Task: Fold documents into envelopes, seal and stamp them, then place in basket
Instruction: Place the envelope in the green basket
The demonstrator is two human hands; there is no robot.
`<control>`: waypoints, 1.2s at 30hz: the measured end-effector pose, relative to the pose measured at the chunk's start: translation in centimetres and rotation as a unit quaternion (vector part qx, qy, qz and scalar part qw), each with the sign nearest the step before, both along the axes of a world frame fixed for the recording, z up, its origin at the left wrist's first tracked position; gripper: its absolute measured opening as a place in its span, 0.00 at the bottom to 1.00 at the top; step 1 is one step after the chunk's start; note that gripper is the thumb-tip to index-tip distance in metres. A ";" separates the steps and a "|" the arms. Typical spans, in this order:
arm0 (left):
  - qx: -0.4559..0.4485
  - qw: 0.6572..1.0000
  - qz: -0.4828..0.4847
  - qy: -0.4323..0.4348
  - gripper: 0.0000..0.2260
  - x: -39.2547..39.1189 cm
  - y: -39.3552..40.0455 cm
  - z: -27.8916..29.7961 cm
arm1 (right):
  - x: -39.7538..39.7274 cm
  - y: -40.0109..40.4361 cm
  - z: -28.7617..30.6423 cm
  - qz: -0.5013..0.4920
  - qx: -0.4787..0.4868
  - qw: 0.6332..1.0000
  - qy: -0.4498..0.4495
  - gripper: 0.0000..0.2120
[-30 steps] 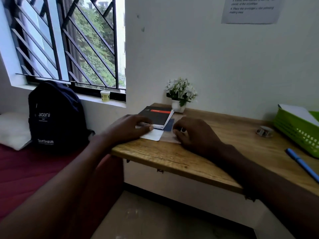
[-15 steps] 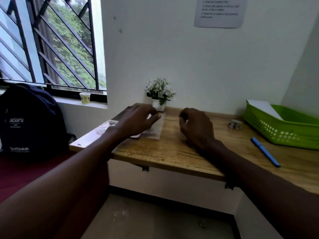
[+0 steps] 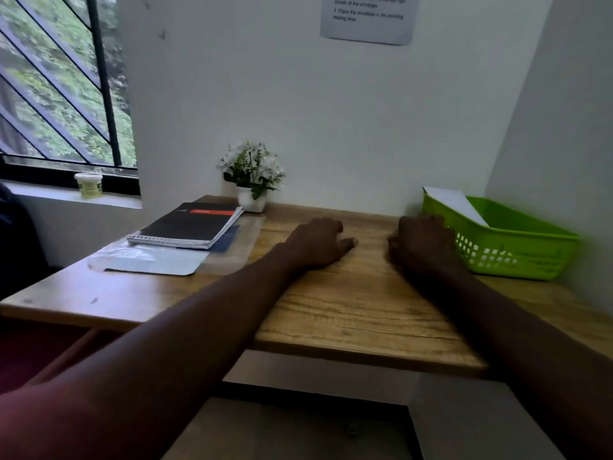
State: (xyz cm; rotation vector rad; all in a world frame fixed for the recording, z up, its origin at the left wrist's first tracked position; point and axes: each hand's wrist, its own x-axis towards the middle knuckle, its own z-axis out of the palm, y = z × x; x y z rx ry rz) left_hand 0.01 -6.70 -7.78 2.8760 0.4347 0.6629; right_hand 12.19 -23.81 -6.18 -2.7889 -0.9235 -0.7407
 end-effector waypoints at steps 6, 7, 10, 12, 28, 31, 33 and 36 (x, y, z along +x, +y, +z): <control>-0.038 0.999 0.018 -0.030 0.24 0.7 0.9 -0.6 | 0.6 0.7 0.3 0.015 0.012 0.999 0.029 0.13; -0.040 0.998 0.029 -0.037 0.23 0.8 1.0 -0.6 | 0.4 0.9 0.6 0.028 0.029 0.998 0.039 0.14; -0.047 0.996 0.055 -0.051 0.21 0.7 1.1 -0.7 | -0.2 2.4 1.4 0.062 0.074 0.993 0.071 0.15; -0.047 0.996 0.056 -0.055 0.21 0.7 0.9 -0.8 | -0.3 3.6 1.9 0.077 0.088 0.988 0.104 0.17; -0.029 0.996 0.018 -0.085 0.18 0.3 0.6 0.1 | 1.9 0.8 4.5 0.063 0.128 0.982 0.121 0.19; -0.016 0.996 -0.003 -0.086 0.16 -0.2 -0.5 0.2 | 0.7 -3.4 4.6 0.024 0.085 0.988 0.129 0.14; -0.008 0.997 -0.012 -0.077 0.16 -0.5 -1.0 0.2 | -0.5 -5.7 4.3 -0.002 0.040 0.987 0.154 0.13; -0.002 0.997 -0.013 -0.070 0.15 -1.0 -1.4 0.3 | -1.0 -7.6 3.1 -0.018 0.011 0.979 0.202 0.14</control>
